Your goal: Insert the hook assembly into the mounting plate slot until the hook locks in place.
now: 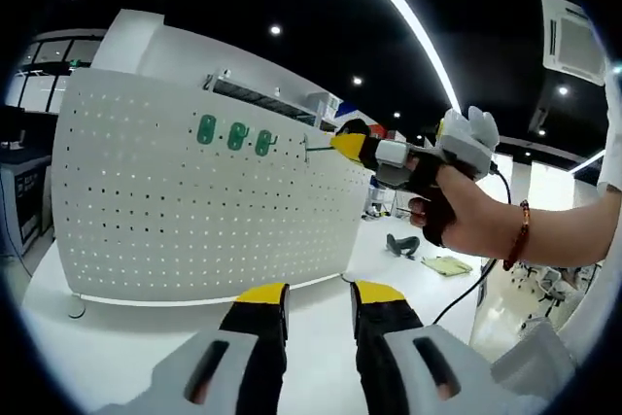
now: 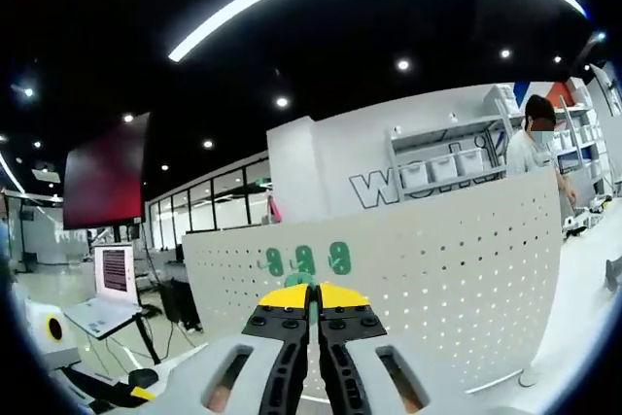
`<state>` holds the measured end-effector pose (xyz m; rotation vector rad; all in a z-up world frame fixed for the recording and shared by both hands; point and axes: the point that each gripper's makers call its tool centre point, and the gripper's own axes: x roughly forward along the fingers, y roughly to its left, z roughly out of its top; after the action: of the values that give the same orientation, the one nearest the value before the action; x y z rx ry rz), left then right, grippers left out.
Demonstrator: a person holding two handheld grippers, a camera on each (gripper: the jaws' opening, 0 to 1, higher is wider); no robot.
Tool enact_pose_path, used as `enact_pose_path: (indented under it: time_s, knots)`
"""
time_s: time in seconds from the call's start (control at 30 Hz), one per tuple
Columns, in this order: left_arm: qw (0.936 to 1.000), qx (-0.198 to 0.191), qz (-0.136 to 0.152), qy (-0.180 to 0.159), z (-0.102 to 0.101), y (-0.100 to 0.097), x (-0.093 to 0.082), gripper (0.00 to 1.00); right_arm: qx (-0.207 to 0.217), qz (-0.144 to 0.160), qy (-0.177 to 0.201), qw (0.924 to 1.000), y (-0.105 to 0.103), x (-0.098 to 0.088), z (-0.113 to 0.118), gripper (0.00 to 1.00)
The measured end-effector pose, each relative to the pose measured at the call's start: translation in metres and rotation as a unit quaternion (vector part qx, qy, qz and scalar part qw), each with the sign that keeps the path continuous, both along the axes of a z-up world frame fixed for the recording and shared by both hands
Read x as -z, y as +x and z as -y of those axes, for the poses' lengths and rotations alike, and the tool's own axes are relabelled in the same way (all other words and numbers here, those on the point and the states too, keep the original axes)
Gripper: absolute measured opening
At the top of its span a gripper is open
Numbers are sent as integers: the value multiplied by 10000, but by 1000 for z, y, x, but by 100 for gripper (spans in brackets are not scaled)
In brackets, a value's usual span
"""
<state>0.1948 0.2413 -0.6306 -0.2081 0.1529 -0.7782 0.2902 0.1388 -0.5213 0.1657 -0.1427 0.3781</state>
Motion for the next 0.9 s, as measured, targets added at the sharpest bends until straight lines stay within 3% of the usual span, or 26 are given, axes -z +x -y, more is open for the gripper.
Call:
enact_pose_path:
  time_s: [0.1,0.9]
  knots:
    - [9999,28,49,102,2,2,0,17,-43,-71,-26,10000,-3,5,0,0]
    - [9993,-188,152,-289,17,35,-33,10,-380,-287,144,9988,-33,20,-11,0]
